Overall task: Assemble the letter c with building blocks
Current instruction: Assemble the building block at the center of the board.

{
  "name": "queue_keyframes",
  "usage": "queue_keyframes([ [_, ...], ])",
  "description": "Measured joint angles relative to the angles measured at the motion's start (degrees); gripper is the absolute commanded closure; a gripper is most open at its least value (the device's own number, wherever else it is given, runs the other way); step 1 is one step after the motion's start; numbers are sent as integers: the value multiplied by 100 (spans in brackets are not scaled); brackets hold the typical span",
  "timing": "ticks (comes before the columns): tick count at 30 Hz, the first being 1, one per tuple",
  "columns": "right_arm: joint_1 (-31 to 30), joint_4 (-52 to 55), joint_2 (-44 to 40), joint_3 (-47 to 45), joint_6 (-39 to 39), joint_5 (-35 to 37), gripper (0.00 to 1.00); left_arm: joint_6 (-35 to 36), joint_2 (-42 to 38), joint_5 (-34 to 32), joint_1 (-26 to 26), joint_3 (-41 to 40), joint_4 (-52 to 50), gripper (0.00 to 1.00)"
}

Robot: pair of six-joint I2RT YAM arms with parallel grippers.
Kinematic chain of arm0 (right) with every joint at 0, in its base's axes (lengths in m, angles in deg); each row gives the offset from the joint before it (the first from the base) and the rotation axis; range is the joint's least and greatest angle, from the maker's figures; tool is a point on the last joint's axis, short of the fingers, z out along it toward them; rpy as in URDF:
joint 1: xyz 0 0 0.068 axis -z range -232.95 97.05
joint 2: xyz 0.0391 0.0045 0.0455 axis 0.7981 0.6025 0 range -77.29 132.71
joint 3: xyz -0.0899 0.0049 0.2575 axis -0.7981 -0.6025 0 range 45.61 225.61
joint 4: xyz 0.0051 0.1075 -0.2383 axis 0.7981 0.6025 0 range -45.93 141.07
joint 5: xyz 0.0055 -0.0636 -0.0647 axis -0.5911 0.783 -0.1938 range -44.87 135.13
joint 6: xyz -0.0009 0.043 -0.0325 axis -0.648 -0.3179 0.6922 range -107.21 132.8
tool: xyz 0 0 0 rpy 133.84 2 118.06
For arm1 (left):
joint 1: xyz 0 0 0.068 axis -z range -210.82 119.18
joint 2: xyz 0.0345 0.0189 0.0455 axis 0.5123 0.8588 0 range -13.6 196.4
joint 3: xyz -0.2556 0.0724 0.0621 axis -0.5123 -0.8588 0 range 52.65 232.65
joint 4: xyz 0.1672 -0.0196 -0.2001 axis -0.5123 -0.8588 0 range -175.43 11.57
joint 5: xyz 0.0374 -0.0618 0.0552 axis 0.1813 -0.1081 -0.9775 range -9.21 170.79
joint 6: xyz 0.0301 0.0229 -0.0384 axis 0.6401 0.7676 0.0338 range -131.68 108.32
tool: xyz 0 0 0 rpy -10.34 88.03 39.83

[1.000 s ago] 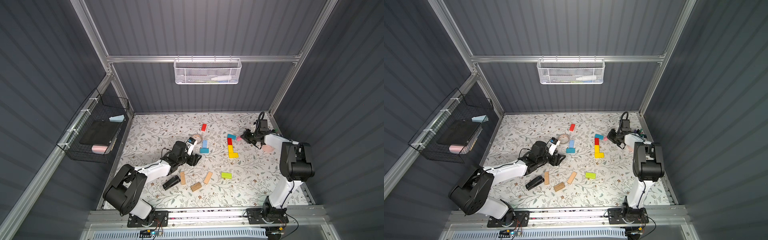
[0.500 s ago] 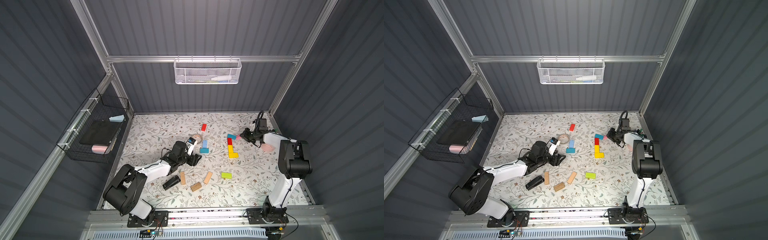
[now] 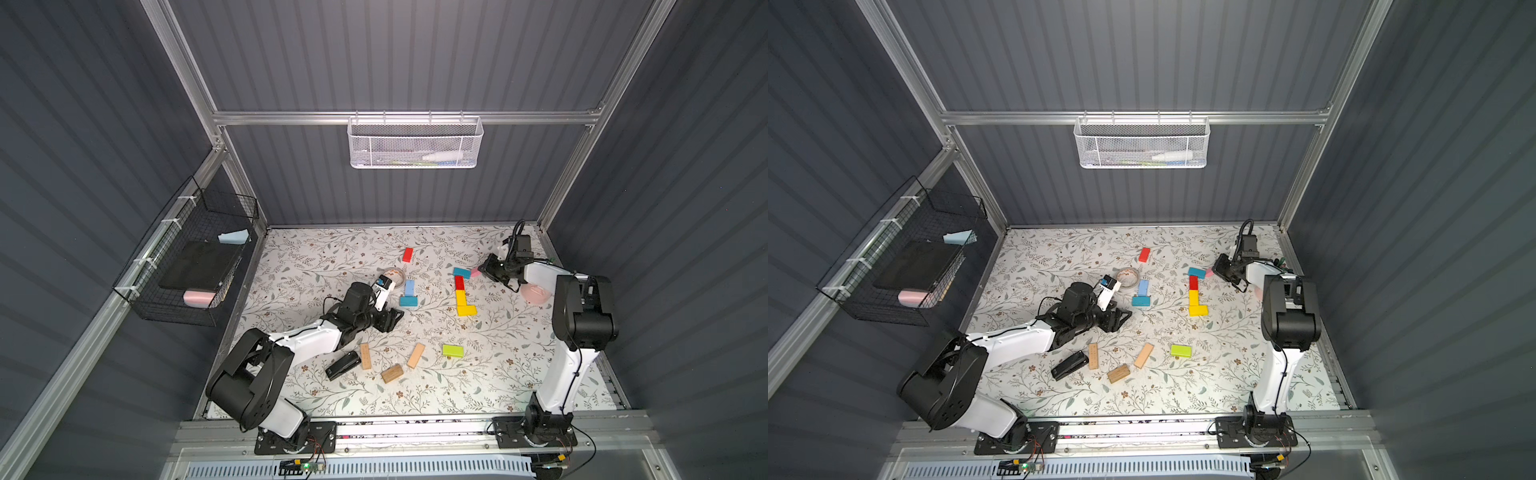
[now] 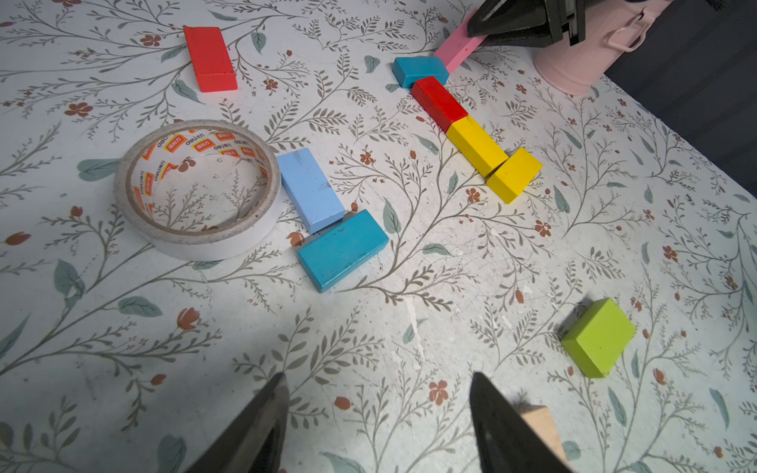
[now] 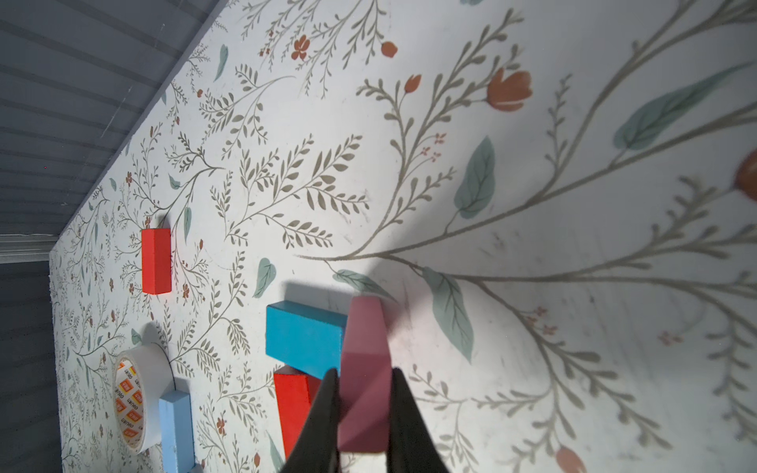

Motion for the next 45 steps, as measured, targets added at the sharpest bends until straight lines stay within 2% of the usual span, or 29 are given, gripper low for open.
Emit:
queue_keyframes([
  [9, 0, 35, 116, 168, 114, 4, 87, 15, 0, 0, 0, 0, 0, 32],
  [14, 0, 39, 116, 168, 149, 11, 82, 15, 0, 0, 0, 0, 0, 32],
  [21, 0, 61, 116, 168, 175, -2, 81, 17, 0, 0, 0, 0, 0, 32],
  [37, 17, 391, 367, 264, 308, 72, 56, 57, 0, 0, 0, 0, 0, 32],
  [45, 26, 492, 376, 385, 317, 155, 48, 57, -2, 0, 0, 0, 0, 32],
])
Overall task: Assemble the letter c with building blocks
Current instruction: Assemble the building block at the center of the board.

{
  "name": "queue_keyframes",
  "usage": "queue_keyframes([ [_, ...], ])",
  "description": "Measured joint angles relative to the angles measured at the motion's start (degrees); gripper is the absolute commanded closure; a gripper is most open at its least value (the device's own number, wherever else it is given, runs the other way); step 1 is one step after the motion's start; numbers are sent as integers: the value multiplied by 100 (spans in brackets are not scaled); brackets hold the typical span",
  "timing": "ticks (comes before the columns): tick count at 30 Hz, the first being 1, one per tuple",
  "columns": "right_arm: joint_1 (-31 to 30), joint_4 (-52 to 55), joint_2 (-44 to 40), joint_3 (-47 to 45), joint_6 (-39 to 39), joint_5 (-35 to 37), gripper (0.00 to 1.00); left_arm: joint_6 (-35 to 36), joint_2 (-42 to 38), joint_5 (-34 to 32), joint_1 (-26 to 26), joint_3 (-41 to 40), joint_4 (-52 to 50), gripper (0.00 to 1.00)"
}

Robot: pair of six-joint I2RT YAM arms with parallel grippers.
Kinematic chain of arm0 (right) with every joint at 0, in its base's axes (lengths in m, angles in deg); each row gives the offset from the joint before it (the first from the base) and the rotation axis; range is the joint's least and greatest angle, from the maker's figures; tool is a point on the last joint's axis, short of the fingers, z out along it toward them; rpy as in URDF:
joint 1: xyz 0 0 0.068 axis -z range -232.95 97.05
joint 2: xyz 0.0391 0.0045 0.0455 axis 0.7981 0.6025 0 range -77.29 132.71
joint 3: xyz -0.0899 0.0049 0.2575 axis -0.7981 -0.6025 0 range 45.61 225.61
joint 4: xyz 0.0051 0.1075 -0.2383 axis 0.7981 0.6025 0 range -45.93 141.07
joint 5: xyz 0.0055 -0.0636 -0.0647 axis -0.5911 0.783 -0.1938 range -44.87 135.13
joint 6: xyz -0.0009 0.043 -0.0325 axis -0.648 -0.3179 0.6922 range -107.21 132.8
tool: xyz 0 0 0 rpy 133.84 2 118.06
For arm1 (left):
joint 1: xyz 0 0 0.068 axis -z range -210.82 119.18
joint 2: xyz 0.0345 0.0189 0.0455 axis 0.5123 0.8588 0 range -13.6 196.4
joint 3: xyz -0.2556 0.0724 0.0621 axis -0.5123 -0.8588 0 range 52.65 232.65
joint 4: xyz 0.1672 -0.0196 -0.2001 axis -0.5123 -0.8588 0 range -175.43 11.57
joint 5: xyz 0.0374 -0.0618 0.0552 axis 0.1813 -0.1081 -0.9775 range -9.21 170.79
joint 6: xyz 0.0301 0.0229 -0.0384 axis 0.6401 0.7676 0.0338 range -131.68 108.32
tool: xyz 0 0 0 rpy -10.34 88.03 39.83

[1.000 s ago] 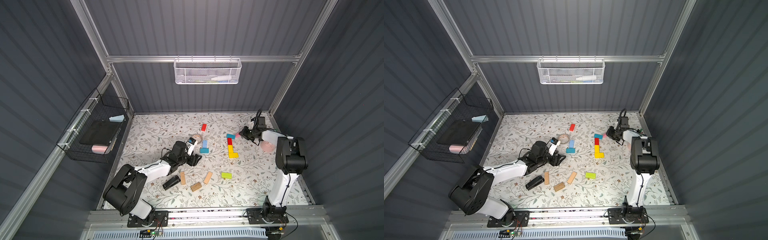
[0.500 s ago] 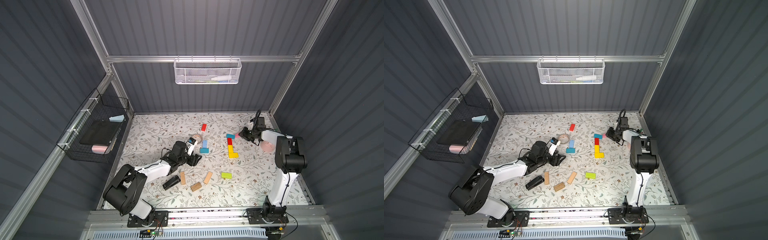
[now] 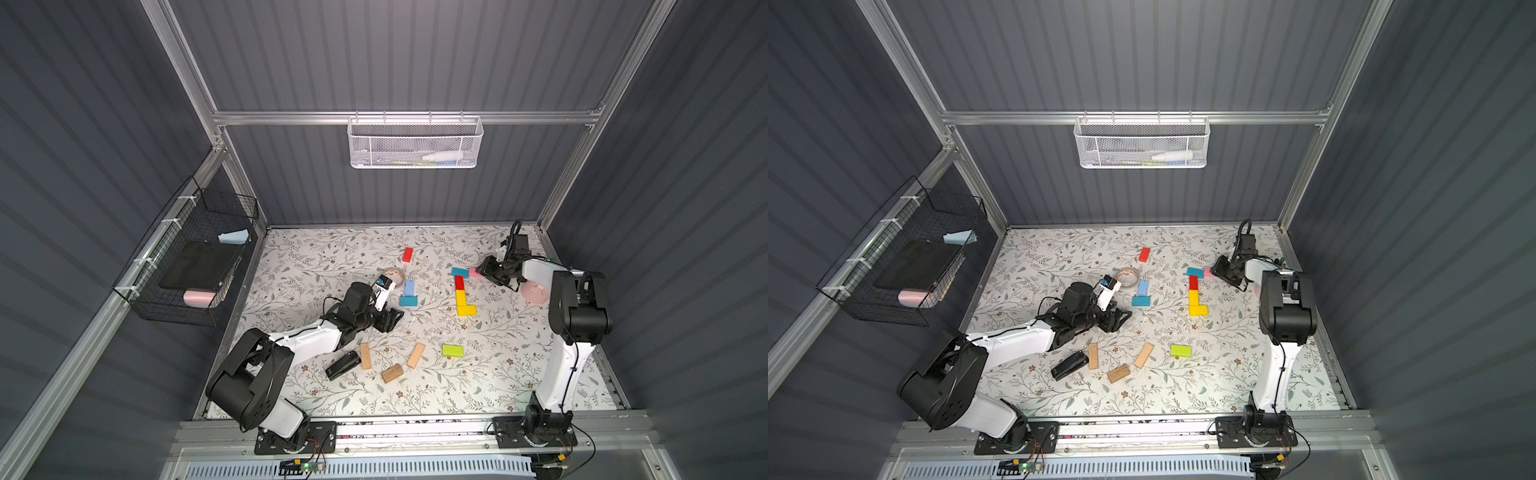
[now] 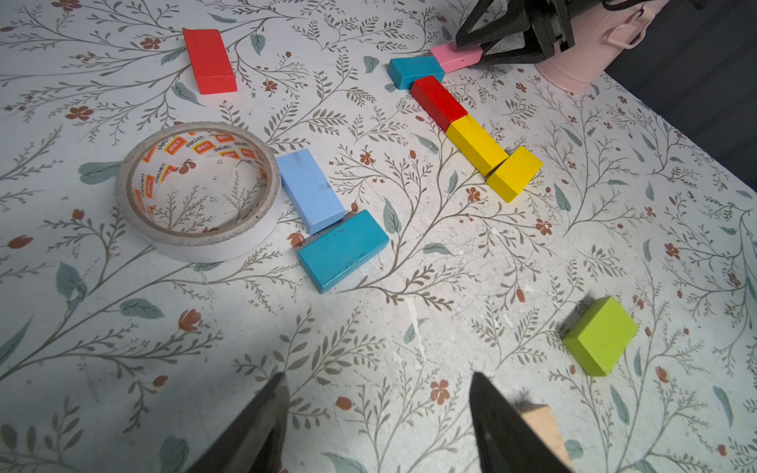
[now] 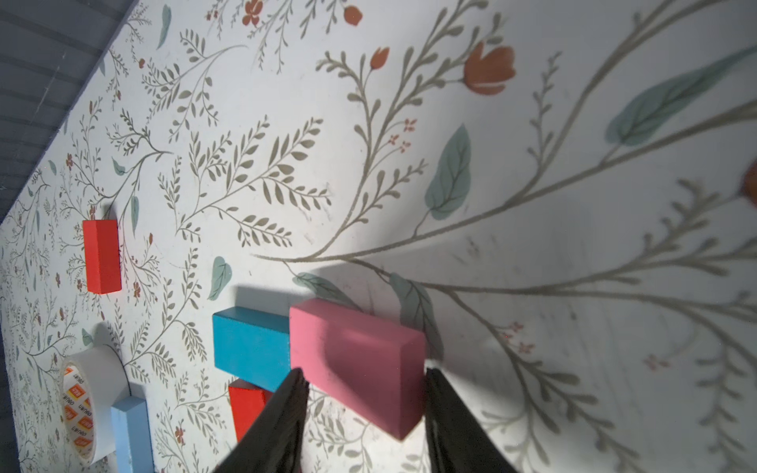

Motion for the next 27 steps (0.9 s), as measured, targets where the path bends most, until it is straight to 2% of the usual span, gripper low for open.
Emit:
queue_keyframes([
  [7, 0, 109, 0, 103, 2, 177, 44, 0, -7, 0, 0, 0, 0, 32],
  [13, -101, 372, -83, 164, 107, 616, 60, 0, -7, 0, 0, 0, 0, 32],
  [18, -422, 728, -122, 568, 203, 866, 68, 0, -7, 0, 0, 0, 0, 32],
  [23, -774, 938, -116, 1012, 201, 820, 80, 0, -7, -4, 0, 0, 0, 32],
  [27, -977, 988, 0, 1276, 98, 638, 96, 0, -7, -7, 0, 0, 0, 32],
])
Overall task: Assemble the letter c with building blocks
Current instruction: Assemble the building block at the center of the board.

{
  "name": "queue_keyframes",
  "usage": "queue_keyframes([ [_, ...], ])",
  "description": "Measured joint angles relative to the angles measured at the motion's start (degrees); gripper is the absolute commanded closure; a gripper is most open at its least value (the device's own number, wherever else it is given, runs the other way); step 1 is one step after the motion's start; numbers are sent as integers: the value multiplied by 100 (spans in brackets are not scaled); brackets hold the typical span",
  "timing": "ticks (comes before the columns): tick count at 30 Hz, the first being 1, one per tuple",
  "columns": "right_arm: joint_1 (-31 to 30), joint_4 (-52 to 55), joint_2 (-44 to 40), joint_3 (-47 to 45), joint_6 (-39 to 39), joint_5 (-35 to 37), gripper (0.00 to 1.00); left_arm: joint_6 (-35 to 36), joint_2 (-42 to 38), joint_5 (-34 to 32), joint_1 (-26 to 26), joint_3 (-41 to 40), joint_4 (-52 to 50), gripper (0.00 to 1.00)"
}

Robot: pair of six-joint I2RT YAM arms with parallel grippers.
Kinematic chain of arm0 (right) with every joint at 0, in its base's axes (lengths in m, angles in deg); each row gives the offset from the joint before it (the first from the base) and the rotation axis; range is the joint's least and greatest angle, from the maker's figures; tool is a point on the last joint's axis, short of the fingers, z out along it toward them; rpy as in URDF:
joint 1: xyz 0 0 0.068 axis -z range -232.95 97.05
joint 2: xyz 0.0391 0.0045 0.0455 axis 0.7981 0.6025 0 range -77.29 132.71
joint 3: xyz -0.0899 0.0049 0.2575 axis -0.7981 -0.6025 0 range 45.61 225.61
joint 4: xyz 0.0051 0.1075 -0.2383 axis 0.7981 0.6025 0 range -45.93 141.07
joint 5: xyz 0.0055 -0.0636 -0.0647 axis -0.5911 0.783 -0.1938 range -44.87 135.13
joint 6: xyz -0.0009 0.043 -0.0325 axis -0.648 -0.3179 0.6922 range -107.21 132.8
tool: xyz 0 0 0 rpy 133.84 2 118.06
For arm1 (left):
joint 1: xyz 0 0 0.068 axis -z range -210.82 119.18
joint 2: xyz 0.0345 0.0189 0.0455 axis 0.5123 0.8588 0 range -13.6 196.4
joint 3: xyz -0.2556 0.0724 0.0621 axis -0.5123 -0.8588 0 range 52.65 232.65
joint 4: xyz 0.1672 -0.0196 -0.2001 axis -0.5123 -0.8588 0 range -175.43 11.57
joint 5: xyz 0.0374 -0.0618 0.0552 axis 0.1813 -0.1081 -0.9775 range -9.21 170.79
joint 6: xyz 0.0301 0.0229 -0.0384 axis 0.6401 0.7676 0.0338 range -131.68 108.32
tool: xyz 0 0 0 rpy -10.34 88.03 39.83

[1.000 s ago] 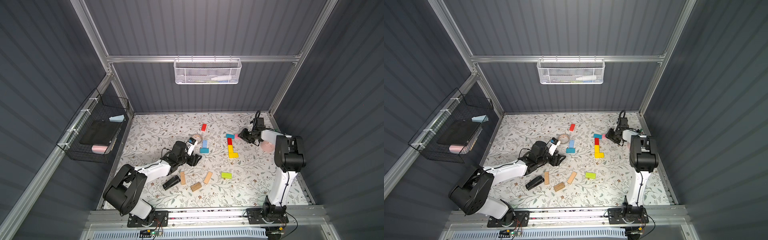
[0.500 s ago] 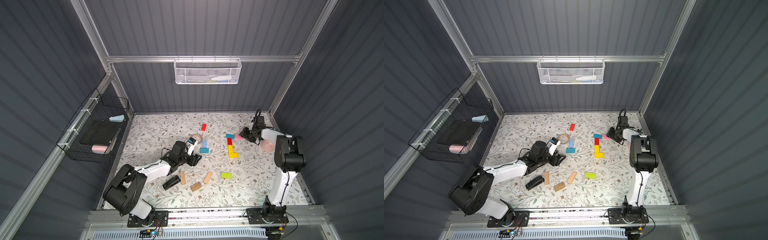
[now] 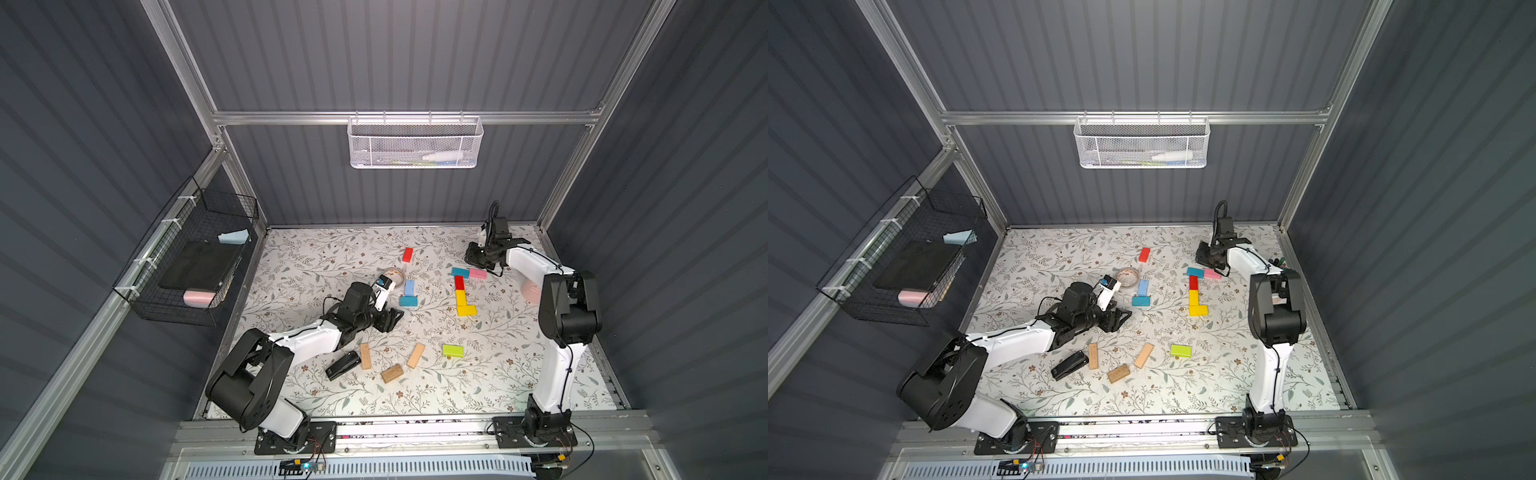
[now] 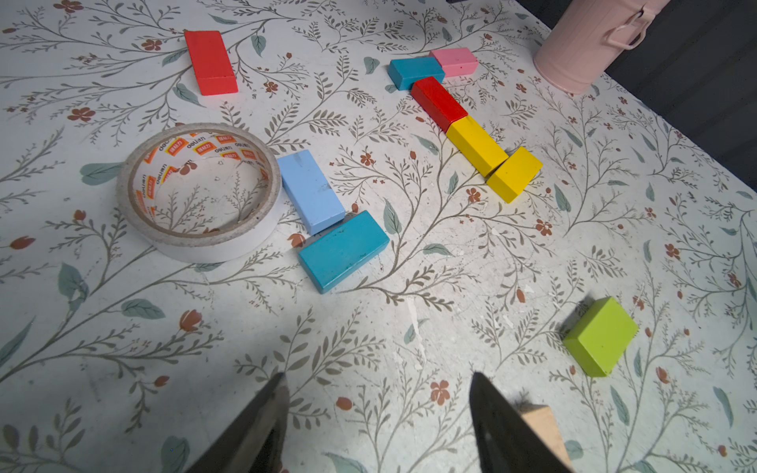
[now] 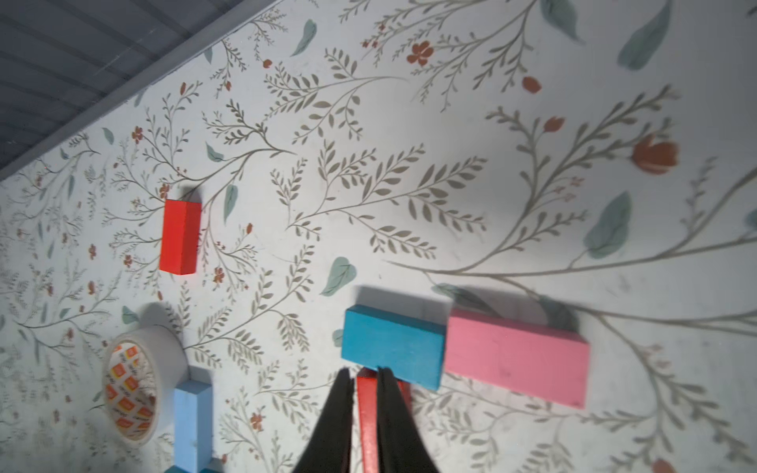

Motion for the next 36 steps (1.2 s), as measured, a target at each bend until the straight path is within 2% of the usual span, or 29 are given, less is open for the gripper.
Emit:
queue_keyframes([
  [3, -61, -9, 151, 103, -142, -192, 100, -2, 0, -2, 0, 0, 0, 32],
  [16, -254, 63, 732, 358, -332, -656, 100, 0, -2, -44, 0, 0, 0, 32],
  [27, -284, 238, 1078, 833, -332, -680, 100, 0, -9, -44, 0, 0, -2, 32],
  [36, -295, 407, 1250, 868, -313, -610, 100, 0, -50, -44, 0, 0, -4, 32],
])
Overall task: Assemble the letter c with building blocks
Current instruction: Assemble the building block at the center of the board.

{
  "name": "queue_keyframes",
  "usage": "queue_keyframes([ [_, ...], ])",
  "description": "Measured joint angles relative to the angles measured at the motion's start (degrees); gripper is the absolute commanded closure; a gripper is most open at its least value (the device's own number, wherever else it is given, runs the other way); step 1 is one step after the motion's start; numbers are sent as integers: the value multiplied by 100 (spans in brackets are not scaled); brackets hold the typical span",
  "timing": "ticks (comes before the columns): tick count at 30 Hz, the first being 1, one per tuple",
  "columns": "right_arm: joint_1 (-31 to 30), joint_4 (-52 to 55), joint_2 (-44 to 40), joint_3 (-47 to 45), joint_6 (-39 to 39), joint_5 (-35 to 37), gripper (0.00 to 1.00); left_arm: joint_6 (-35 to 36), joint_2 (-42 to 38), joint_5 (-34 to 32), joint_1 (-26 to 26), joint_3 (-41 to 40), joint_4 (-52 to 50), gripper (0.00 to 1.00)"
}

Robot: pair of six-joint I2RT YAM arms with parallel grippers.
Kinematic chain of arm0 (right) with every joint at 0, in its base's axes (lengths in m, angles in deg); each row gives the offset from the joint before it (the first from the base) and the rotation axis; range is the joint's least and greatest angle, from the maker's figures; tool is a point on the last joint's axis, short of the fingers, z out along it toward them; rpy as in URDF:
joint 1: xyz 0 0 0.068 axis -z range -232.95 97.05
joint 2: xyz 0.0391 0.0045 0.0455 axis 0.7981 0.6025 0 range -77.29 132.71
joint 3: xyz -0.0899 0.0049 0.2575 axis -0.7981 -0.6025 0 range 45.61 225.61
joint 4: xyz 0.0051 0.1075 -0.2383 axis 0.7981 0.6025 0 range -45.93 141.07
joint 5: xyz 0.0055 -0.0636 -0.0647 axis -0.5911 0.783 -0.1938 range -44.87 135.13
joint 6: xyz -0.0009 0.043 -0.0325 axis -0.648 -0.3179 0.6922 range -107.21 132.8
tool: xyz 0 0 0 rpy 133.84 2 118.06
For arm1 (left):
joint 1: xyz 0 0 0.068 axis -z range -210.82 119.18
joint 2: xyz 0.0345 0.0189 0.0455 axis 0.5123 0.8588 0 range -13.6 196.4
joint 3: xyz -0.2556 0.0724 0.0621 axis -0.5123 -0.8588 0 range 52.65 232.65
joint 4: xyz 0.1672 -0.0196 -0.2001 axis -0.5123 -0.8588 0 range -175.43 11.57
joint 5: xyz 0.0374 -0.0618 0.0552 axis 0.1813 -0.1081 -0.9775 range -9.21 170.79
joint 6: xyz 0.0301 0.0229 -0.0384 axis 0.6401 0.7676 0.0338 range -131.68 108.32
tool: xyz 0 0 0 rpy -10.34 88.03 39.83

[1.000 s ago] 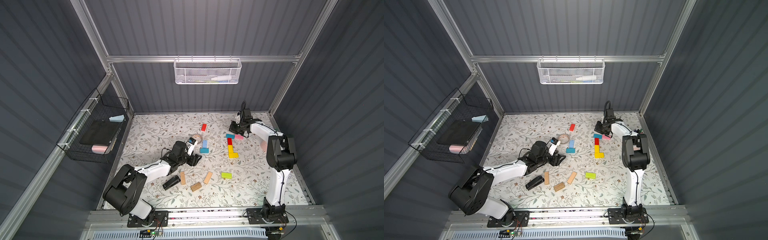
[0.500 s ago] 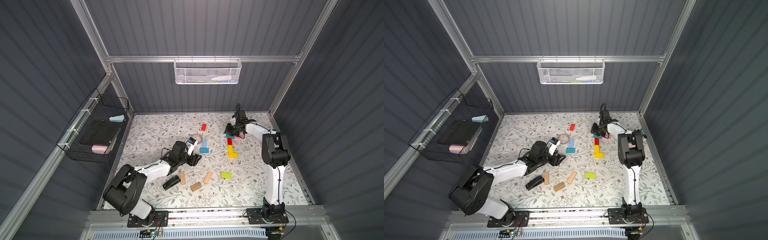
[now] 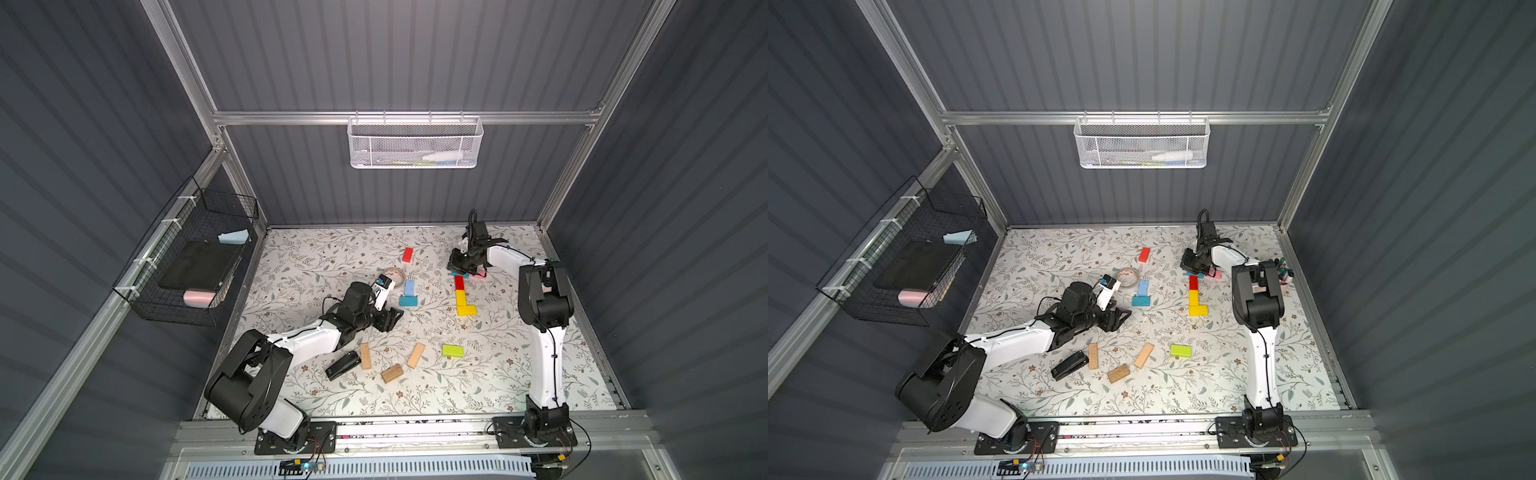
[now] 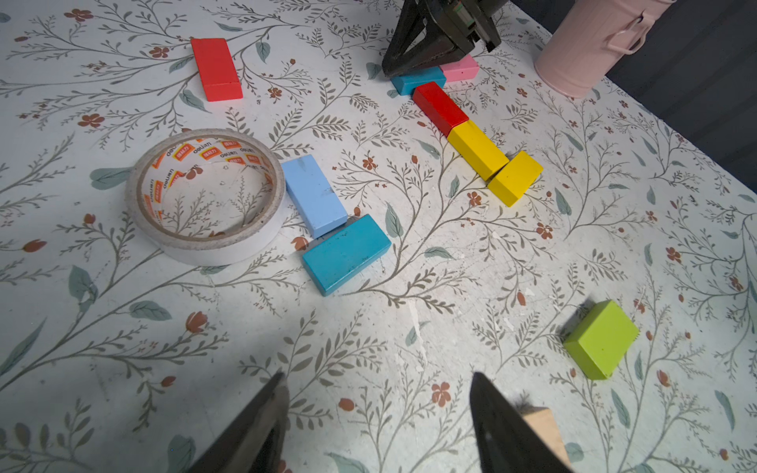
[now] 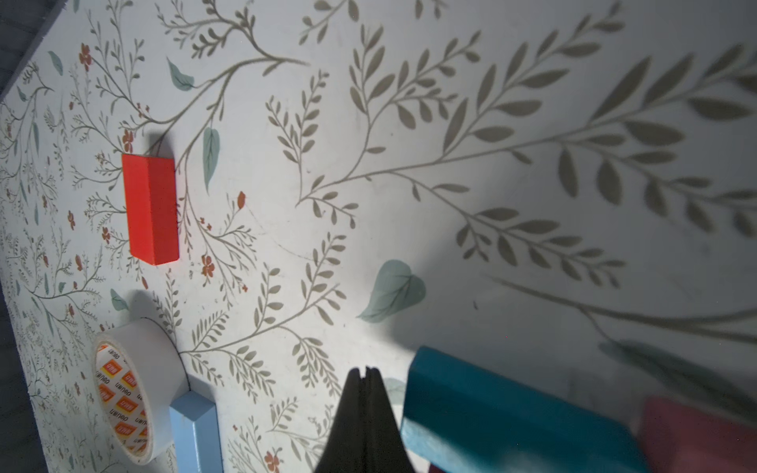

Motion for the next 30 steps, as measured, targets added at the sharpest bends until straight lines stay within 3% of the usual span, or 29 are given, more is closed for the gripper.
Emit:
queue_keyframes([
  [30, -4, 332, 0, 173, 70, 557, 100, 4, -55, 0, 0, -4, -42, 32],
])
